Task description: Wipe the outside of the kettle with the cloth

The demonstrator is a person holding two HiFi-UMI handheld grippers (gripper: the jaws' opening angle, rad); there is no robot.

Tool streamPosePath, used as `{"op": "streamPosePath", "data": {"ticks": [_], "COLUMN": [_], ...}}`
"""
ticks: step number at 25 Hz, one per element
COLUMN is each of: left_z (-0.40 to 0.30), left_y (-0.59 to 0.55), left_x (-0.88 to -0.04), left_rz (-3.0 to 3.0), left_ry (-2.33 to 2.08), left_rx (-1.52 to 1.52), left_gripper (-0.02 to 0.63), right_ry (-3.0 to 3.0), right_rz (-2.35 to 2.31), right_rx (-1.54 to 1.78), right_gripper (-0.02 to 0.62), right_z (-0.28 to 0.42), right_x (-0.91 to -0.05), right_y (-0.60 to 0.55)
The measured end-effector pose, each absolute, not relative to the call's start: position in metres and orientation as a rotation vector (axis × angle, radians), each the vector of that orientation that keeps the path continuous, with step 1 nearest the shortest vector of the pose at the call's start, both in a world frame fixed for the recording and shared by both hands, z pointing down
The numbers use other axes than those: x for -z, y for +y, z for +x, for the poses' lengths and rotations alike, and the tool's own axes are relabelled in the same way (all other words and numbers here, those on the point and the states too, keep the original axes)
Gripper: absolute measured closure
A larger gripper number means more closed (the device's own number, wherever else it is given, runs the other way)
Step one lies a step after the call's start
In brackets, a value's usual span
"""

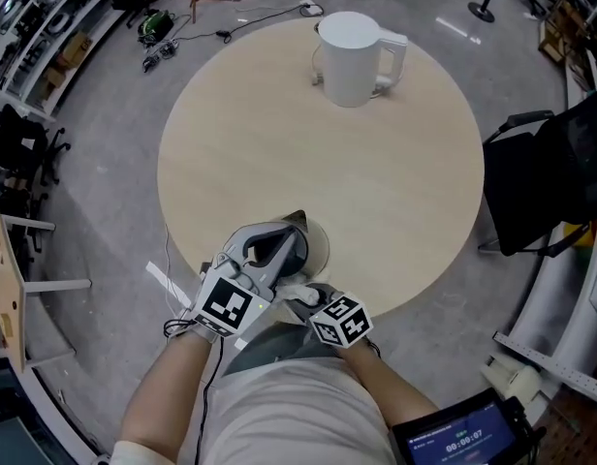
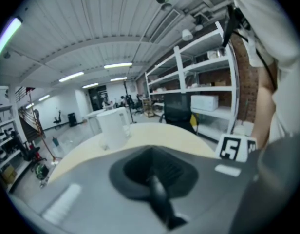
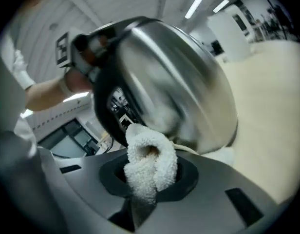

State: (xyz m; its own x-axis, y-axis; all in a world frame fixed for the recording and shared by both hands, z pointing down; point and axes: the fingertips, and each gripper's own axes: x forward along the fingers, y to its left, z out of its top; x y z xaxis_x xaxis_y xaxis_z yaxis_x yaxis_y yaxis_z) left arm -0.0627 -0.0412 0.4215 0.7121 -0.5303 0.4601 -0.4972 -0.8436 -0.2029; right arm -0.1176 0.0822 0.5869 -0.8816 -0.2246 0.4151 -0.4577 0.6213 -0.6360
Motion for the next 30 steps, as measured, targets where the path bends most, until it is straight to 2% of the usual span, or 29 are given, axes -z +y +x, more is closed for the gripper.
{"op": "streamPosePath", "data": {"ticks": [2,5,7,11,18,20,22,25,30], "left_z": [-0.062,-0.062,-0.063,-0.061,-0.068,-0.069,-0.069,-0.063,-0.054], "left_y": [-0.041,-0.041,-0.040,-0.039,-0.047,-0.048,-0.047,-0.040,-0.033], "left_x": [-0.422,-0.421,-0.421,-0.421,-0.418,-0.417,-0.417,-0.417,-0.421], "left_rz": [-2.851,-2.853,-2.854,-2.855,-2.880,-2.871,-2.865,-2.877,-2.918], "left_ry": [0.857,0.849,0.851,0.858,0.926,0.944,0.951,0.890,0.706], "left_rx": [0.795,0.792,0.789,0.786,0.752,0.756,0.753,0.750,0.803], "left_gripper": [0.607,0.607,0.607,0.607,0.607,0.607,0.607,0.607,0.607], "right_ry": [-2.582,-2.821,-2.746,-2.451,-2.303,-2.262,-2.316,-2.632,-3.064], "right_rz": [0.518,0.414,0.377,0.458,0.505,0.614,0.840,0.940,0.496], "right_rx": [-1.161,-0.978,-0.947,-1.238,-1.256,-1.239,-1.366,-1.606,-1.357], "right_gripper": [0.514,0.514,0.515,0.515,0.515,0.515,0.515,0.515,0.514], "right_z": [-0.118,-0.127,-0.130,-0.112,-0.049,-0.025,0.000,-0.012,-0.079], "right_x": [-0.571,-0.504,-0.523,-0.604,-0.618,-0.623,-0.620,-0.570,-0.453], "right_y": [0.081,0.079,0.083,0.083,0.043,0.021,-0.022,-0.095,-0.151]}}
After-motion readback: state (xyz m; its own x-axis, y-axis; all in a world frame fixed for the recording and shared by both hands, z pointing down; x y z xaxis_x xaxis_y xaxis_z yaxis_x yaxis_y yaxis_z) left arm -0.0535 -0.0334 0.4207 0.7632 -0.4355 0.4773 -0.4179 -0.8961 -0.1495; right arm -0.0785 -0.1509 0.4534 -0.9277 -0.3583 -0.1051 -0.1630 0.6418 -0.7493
